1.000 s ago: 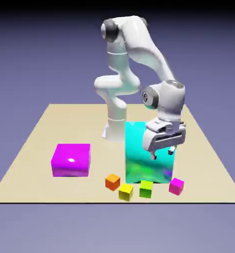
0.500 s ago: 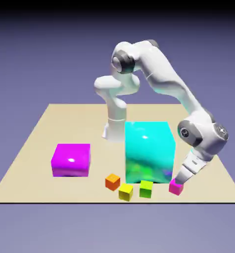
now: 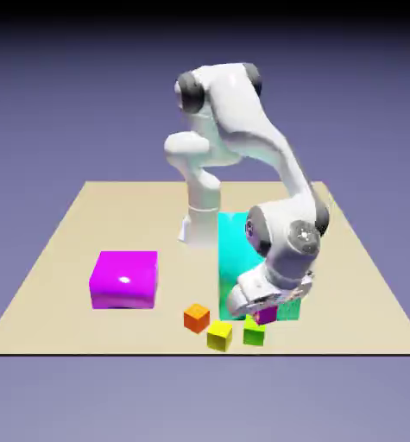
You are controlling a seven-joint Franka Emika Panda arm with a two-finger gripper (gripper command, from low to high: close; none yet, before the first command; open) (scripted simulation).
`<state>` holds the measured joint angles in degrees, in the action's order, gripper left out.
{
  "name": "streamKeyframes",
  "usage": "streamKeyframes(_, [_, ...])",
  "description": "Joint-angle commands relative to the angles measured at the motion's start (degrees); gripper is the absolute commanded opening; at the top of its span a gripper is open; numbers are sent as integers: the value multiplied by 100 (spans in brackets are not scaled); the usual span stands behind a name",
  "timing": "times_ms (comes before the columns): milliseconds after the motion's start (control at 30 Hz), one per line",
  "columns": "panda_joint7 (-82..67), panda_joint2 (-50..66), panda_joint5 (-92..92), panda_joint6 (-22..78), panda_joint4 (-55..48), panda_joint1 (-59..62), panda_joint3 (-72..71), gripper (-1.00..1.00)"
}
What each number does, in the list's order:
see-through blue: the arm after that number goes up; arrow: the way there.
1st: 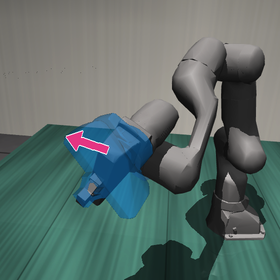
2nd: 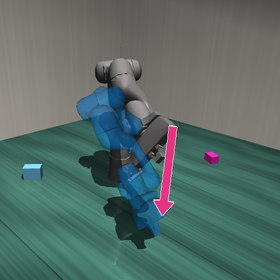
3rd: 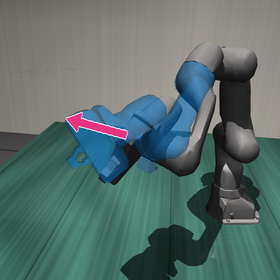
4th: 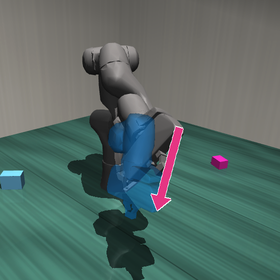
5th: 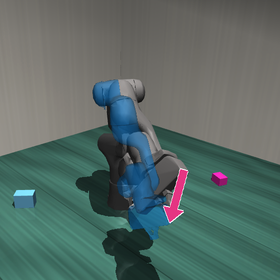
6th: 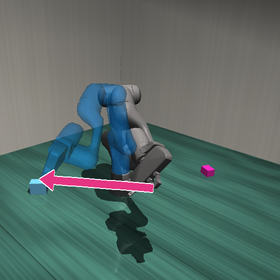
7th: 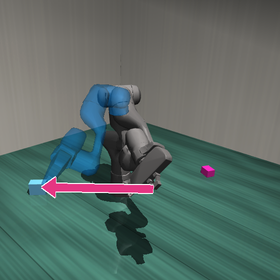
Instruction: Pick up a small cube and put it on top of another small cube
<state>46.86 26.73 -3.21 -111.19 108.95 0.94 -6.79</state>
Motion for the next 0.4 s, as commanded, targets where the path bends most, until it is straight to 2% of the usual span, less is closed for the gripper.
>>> streamKeyframes(0, [47, -48, 76, 8, 25, 64, 73, -100])
streamKeyframes(167, [84, 375, 17, -899, 512, 50, 110, -100])
streamKeyframes(200, [84, 375, 17, -900, 512, 50, 110, 100])
streamKeyframes(367, [47, -48, 76, 8, 25, 64, 73, 100])
